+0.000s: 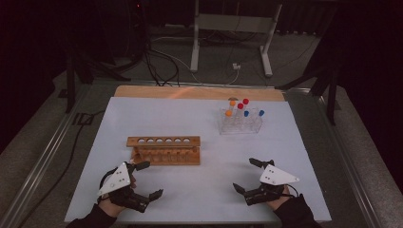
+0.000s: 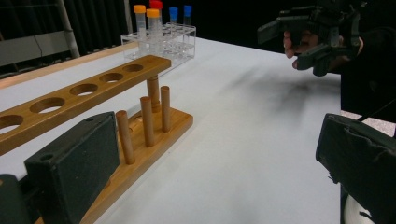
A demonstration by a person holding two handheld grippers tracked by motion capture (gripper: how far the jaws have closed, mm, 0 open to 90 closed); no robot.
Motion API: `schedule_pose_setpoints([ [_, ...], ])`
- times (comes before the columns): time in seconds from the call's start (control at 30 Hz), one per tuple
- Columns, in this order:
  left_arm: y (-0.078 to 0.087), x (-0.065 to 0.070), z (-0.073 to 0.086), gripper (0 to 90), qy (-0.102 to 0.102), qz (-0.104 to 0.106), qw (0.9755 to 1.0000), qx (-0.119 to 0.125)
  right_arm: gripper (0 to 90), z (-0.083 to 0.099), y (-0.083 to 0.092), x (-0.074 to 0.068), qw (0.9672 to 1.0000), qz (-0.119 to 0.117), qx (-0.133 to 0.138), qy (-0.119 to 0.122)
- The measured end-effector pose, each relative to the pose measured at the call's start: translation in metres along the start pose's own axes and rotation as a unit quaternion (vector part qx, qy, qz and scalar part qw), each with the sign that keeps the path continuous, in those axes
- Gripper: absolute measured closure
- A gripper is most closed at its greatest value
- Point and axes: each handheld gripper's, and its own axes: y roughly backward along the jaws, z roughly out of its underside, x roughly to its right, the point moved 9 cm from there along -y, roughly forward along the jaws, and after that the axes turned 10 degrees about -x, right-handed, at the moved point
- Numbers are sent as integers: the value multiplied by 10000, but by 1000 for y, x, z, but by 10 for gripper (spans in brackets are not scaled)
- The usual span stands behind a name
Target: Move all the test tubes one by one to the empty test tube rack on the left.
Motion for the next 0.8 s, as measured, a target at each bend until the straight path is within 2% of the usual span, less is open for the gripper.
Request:
schedule_pose_setpoints([
  [0.17, 0, 0, 0, 5, -1, 13, 10000, -16, 0, 0, 0, -1, 10000, -27, -19, 16],
  [0.27, 0, 0, 0, 6, -14, 7, 10000, 4, 0, -1, 0, -3, 9999, -116, -27, -77],
  [0.47, 0, 0, -1, 6, -1, 3, 10000, 22, 0, 0, -2, -9, 9995, -248, -158, -63],
  [0.8, 1, 1, -2, 6, -2, 24, 10000, 52, 0, -4, 0, -6, 9997, -176, -155, -23],
])
